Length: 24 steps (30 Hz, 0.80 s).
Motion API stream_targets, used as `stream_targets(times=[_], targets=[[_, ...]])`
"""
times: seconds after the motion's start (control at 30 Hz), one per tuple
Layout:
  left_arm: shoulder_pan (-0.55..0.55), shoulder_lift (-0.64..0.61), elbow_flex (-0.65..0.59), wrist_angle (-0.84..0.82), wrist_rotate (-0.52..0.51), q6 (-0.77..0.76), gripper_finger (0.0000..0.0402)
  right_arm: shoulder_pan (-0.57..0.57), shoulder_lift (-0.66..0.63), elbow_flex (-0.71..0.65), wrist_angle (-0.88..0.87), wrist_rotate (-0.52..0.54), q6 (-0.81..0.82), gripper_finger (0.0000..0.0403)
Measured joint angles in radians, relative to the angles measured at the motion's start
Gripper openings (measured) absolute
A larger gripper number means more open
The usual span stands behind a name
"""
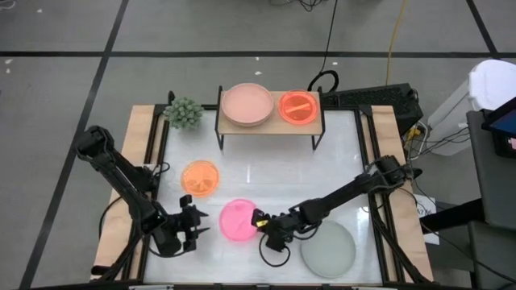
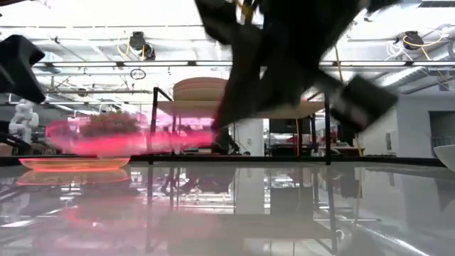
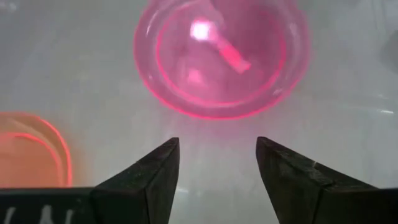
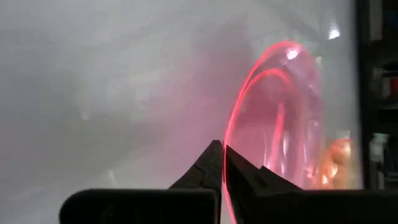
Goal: Place and stack plates onto a shelf
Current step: Stack the pink plate on on top of the orange transparent plate
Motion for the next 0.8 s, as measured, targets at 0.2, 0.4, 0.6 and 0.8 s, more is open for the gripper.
stream_targets(times=[0.2, 0.4, 0.6, 0.8], targets=[[0.003, -0.022, 0.0, -0.015, -0.126, 0.076, 0.022, 0.022, -0.137, 0.003, -0.125, 0.095, 0.09, 0.0], [0.046, -0.023, 0.0, -0.014, -0.266, 0.124, 0.022, 0.036, -0.277, 0.003, -0.275, 0.267, 0.161, 0.0], [0.128, -0.023, 0.0, -0.018, -0.251, 0.139, 0.0203, 0.019, -0.407, 0.003, -0.407, 0.371, 0.229, 0.0], [0.188, -0.023, 0.0, -0.019, -0.214, 0.164, 0.0178, -0.047, -0.512, 0.004, -0.486, 0.465, 0.222, 0.0]])
